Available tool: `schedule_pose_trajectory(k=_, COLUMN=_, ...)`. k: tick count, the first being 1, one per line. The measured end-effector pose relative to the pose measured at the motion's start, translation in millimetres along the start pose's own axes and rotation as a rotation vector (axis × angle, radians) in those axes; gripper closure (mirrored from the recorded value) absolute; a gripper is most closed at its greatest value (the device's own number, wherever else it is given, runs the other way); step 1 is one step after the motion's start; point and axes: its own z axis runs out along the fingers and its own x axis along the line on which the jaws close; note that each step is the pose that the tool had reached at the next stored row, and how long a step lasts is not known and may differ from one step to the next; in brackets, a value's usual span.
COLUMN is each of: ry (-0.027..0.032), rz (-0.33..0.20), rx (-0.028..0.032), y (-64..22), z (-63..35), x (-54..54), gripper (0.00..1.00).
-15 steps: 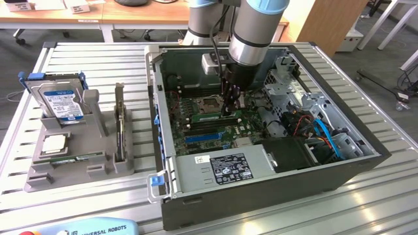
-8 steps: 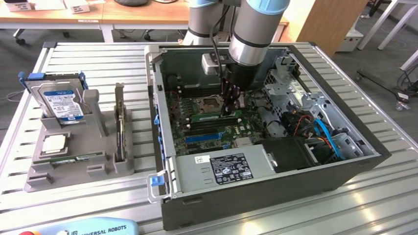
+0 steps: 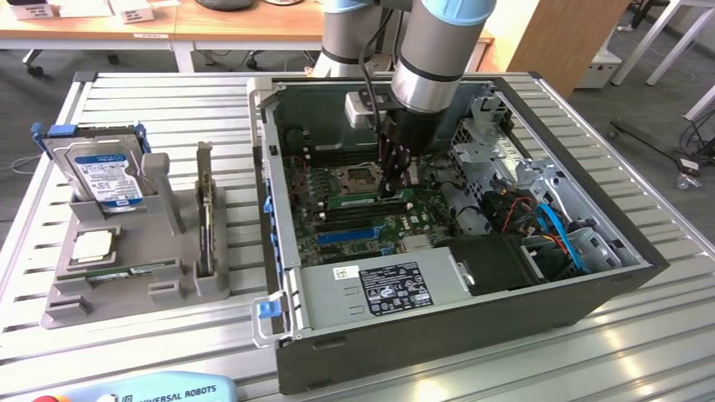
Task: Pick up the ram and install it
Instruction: 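Insert the ram into the slot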
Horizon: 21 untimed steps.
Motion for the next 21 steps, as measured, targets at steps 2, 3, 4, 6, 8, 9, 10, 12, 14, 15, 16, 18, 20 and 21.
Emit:
schedule_pose_trajectory(k=2, ry=-0.0001, rz=0.001, rx=0.0, y=0.0, z=0.0, x=0.6, gripper=0.88)
schedule_pose_trajectory(k=3, ry=-0.0001, rz=0.001, rx=0.0, y=0.0, z=0.0, x=0.7, gripper=0.88)
schedule_pose_trajectory(k=4, ry=-0.0001, rz=0.001, rx=0.0, y=0.0, z=0.0, x=0.8, gripper=0.88)
schedule_pose_trajectory(k=6, ry=-0.0001, rz=0.001, rx=0.0001, y=0.0, z=0.2, x=1.0, gripper=0.88)
schedule_pose_trajectory(k=8, ry=-0.0001, rz=0.002, rx=0.0, y=0.0, z=0.8, x=1.0, gripper=0.88)
schedule_pose_trajectory(k=9, ry=-0.0001, rz=0.002, rx=0.0, y=0.0, z=1.2, x=1.0, gripper=0.88)
schedule_pose_trajectory(k=10, ry=0.0, rz=0.002, rx=0.0, y=-0.1, z=1.5, x=1.0, gripper=0.88)
schedule_pose_trajectory(k=12, ry=-0.0001, rz=0.002, rx=0.0001, y=-0.1, z=2.3, x=1.0, gripper=0.88)
schedule_pose_trajectory(k=14, ry=-0.0001, rz=0.002, rx=0.0, y=-0.1, z=3.0, x=1.1, gripper=0.88)
schedule_pose_trajectory(k=15, ry=0.0, rz=0.003, rx=0.0, y=-0.1, z=3.3, x=1.1, gripper=0.88)
schedule_pose_trajectory(k=16, ry=0.0, rz=0.003, rx=0.0, y=-0.1, z=3.5, x=1.1, gripper=0.88)
schedule_pose_trajectory(k=18, ry=-0.0003, rz=0.008, rx=0.0001, y=-0.3, z=7.1, x=1.1, gripper=0.88)
schedule_pose_trajectory(k=20, ry=-0.0003, rz=0.008, rx=0.0001, y=-0.3, z=7.0, x=1.1, gripper=0.88)
schedule_pose_trajectory(k=21, ry=-0.0002, rz=0.008, rx=0.0001, y=-0.3, z=6.3, x=1.1, gripper=0.88)
